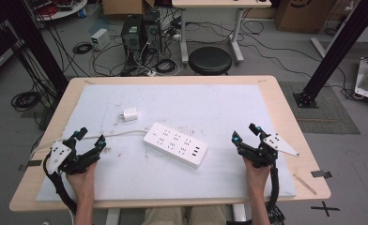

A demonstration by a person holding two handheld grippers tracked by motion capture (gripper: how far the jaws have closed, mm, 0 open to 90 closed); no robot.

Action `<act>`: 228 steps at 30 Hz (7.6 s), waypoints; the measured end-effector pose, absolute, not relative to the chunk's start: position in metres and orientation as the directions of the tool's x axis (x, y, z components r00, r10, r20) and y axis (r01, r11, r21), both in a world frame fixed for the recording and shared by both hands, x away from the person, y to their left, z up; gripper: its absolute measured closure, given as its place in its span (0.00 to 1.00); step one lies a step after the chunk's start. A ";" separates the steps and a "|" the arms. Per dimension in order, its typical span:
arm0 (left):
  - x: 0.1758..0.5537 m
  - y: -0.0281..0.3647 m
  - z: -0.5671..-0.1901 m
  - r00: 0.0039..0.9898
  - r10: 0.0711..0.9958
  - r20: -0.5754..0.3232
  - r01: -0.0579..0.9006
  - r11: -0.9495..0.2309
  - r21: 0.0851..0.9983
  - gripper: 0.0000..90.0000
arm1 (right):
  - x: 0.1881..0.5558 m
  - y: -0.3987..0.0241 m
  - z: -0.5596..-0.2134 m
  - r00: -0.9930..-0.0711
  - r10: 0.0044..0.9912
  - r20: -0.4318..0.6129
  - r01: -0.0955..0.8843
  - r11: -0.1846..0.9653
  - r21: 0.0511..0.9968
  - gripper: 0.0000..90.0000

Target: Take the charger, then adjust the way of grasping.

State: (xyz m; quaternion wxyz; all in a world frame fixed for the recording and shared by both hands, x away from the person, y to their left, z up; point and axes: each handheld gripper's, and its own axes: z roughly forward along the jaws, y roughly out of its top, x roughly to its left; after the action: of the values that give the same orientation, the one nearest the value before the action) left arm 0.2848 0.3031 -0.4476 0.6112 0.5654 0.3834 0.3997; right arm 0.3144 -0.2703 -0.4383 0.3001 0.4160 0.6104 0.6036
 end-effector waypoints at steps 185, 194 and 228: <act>0.478 0.250 -0.389 0.844 0.535 0.044 0.363 -0.629 0.687 0.47 | 0.320 -0.264 -0.438 -0.505 0.855 0.120 0.206 -0.016 0.978 0.25; 0.444 0.233 -0.369 0.815 0.577 0.050 0.377 -0.595 0.710 0.47 | 0.321 -0.264 -0.438 -0.509 0.852 0.123 0.207 -0.017 0.978 0.25; 0.352 0.162 -0.365 0.825 0.545 0.152 0.233 -0.572 0.786 0.47 | 0.320 -0.263 -0.437 -0.531 0.835 0.143 0.234 -0.018 0.972 0.25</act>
State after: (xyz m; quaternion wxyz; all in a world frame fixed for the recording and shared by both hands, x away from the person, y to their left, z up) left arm 0.3515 0.1615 -0.3647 0.4042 0.8654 0.2247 0.1927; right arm 0.3199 -0.2627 -0.4372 0.2575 0.4100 0.6517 0.5838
